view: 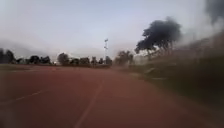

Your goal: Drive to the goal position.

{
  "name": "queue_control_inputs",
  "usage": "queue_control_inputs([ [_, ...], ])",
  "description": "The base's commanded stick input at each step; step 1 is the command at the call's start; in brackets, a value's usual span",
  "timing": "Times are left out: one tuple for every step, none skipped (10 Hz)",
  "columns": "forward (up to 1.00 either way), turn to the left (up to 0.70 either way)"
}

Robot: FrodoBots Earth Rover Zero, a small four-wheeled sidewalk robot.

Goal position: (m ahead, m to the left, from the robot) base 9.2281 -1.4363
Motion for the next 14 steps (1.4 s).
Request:
queue_control_inputs([
  [0.70, 0.00],
  [0.70, 0.00],
  [0.70, 0.00],
  [0.70, 0.00],
  [0.70, 0.00],
  [0.70, 0.00],
  [0.70, 0.00],
  [0.70, 0.00],
  [0.70, 0.00],
  [0.70, 0.00],
  [0.70, 0.00],
  [0.70, 0.00],
  [0.70, 0.00],
  [0.70, 0.00],
])
